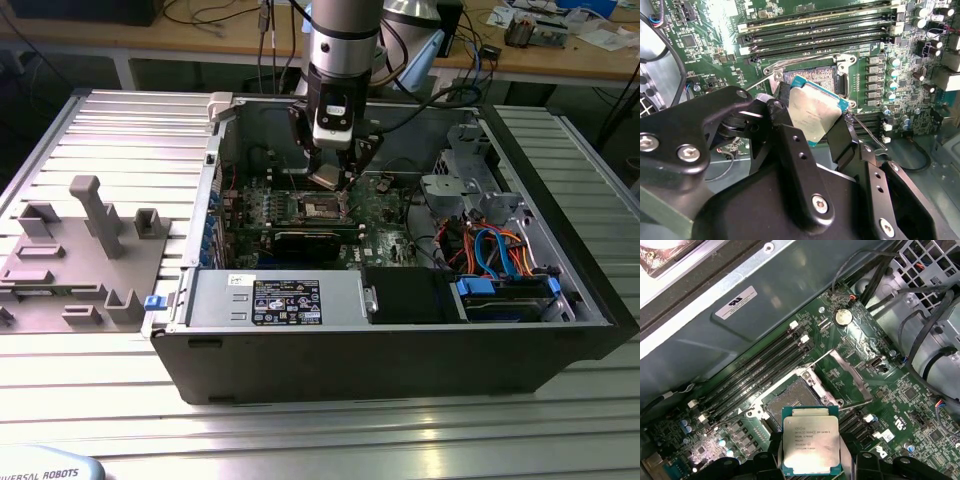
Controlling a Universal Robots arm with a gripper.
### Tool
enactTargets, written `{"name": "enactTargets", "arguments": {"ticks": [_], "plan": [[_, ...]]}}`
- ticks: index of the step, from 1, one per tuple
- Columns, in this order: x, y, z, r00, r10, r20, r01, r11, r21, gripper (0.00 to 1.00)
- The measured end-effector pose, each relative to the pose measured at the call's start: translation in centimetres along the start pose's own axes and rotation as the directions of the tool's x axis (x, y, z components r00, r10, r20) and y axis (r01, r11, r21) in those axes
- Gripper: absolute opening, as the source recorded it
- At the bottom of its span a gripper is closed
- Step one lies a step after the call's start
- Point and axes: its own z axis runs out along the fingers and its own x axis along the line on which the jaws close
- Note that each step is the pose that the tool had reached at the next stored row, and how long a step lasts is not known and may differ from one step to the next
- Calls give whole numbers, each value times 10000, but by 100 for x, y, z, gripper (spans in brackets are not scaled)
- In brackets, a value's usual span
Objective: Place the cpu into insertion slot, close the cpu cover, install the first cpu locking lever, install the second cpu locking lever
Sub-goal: 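Place the cpu into insertion slot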
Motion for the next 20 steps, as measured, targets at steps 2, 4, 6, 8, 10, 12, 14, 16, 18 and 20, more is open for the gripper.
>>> {"name": "enactTargets", "arguments": {"ticks": [2, 4, 6, 8, 10, 12, 14, 16, 18, 20], "plan": [[0, 0, 0, 10000, 33, 4, -33, 10000, 4, 54], [0, 0, 0, 10000, 52, 6, -52, 10000, 5, 54], [0, 0, 0, 10000, 78, 6, -78, 10000, 5, 54], [0, 0, 1, 9999, 102, 7, -102, 9999, 5, 54], [0, 0, 1, 9999, 128, 9, -128, 9999, 6, 54], [0, 0, 1, 9999, 154, 12, -154, 9999, 9, 54], [0, 0, 2, 9998, 208, 20, -208, 9998, 15, 54], [0, 0, 2, 9996, 263, 31, -263, 9996, 27, 54], [1, 0, 3, 9996, 288, 57, -288, 9996, 57, 54], [2, 2, 3, 9995, 288, 147, -291, 9994, 165, 54]]}}
